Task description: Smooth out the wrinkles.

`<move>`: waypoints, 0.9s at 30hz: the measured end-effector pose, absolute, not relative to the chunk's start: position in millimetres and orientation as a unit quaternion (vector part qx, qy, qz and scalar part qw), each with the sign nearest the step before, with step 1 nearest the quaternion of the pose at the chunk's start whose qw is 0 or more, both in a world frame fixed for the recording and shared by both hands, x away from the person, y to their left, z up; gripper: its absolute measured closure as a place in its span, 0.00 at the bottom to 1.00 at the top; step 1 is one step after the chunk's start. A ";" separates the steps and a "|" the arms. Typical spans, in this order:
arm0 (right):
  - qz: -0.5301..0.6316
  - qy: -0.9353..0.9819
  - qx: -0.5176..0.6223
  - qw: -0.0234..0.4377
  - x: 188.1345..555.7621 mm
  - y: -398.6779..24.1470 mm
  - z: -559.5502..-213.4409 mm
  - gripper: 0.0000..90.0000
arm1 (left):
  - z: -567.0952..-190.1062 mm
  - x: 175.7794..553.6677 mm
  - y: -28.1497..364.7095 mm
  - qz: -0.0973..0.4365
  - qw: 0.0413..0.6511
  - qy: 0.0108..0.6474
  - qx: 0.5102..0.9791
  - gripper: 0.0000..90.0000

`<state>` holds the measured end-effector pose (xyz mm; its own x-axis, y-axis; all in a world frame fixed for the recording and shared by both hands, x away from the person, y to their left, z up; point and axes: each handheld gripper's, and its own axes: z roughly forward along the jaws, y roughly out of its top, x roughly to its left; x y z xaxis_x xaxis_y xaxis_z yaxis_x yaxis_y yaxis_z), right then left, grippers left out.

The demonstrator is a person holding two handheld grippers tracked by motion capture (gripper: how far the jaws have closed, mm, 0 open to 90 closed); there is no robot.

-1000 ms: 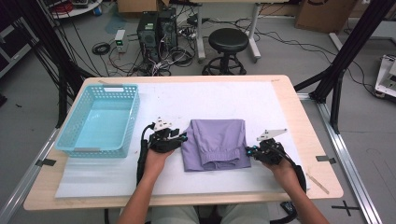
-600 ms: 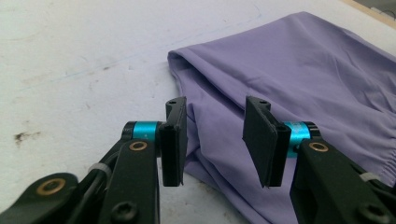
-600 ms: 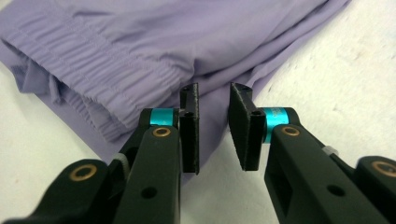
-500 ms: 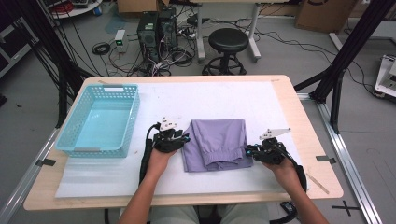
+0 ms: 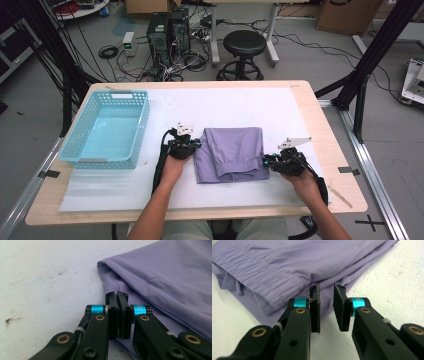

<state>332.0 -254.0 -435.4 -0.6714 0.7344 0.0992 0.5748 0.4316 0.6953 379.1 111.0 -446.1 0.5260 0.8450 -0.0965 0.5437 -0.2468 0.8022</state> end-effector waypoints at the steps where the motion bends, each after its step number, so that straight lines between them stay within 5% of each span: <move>1: 0.363 0.839 0.391 0.109 332.1 -253.6 -435.6 0.85 | -446.4 379.6 112.0 0.183 0.414 0.456 0.767 0.97; 5: 0.364 0.839 0.389 0.109 331.9 -251.8 -436.0 0.84 | -447.7 380.7 112.5 0.175 0.418 0.458 0.765 0.94; 7: 0.367 0.838 0.388 0.109 331.6 -251.4 -435.3 0.81 | -447.0 380.1 113.0 0.178 0.416 0.466 0.760 0.76; 13: 0.359 0.841 0.391 0.108 332.3 -247.3 -438.1 0.70 | -440.5 374.9 119.9 0.193 0.427 0.467 0.750 0.72; 16: 0.339 0.850 0.388 0.113 332.5 -244.2 -441.2 0.76 | -441.4 375.0 119.4 0.187 0.426 0.466 0.752 0.69; 17: 0.331 0.856 0.378 0.122 330.3 -242.7 -441.6 0.98 | -444.9 377.5 119.2 0.179 0.414 0.473 0.757 0.70; 23: 0.324 0.860 0.378 0.112 325.0 -243.5 -439.6 1.00 | -449.5 378.9 117.2 0.150 0.402 0.476 0.768 0.95; 27: 0.311 0.866 0.372 0.122 320.8 -243.7 -437.5 1.00 | -449.2 378.0 116.2 0.140 0.405 0.478 0.767 0.97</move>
<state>320.8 -243.7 -437.5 -0.6944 0.7193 0.0207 0.5680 0.5302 0.6294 378.0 116.2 -449.2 0.5047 0.8459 -0.1727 0.6196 -0.2156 0.7548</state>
